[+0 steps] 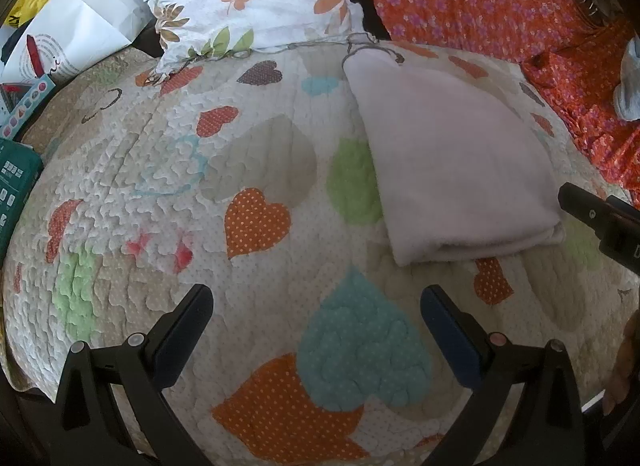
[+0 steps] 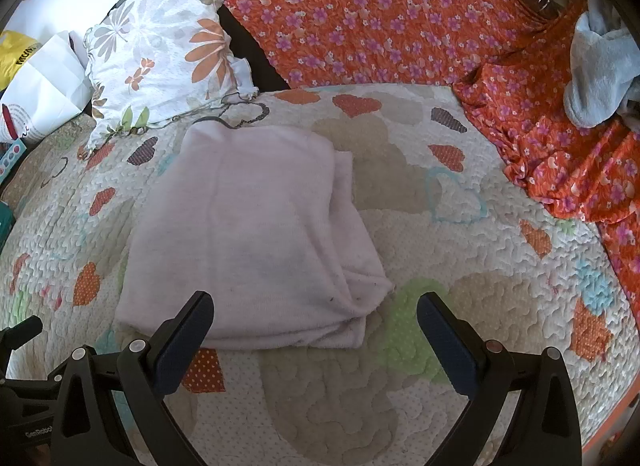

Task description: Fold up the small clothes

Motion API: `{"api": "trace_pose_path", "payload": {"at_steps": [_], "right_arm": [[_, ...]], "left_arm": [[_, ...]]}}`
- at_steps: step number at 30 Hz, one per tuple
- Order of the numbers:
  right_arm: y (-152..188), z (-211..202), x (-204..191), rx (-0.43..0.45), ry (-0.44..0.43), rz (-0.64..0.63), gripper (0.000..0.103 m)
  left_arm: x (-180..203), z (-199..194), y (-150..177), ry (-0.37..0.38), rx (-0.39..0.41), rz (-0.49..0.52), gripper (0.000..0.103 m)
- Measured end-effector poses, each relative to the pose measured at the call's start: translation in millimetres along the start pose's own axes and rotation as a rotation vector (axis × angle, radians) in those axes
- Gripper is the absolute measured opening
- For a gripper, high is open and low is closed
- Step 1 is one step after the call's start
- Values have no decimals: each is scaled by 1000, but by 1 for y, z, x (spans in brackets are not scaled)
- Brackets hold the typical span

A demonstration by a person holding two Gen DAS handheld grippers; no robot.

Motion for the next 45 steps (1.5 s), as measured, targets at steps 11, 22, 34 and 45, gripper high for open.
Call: {"api": "trace_pose_path", "payload": {"at_steps": [11,22,34,45], "right_arm": [[0,1,1,-2,-2,1,103],[-1,0,1,-1,-1,3,103],[0,0,0,-2,-1,5,103],[0,-1,0,-3,0,4,103]], "left_arm": [[4,1,1,4,-6,11,103],[2,3,2,5,-14,10,103],[3,6,4,9,-19,9,103],[2,7,5,9,-24,9,103]]}}
Point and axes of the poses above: each gripper's, at about its wrist camera, not at the fingertips, and z roughly the way its jaws point, x to its right, y to its underside, the point moved 1 cm from there along z, roughly the way its jaws point, and after that the axes turned 12 degrees about y, right-handed, at the moved point
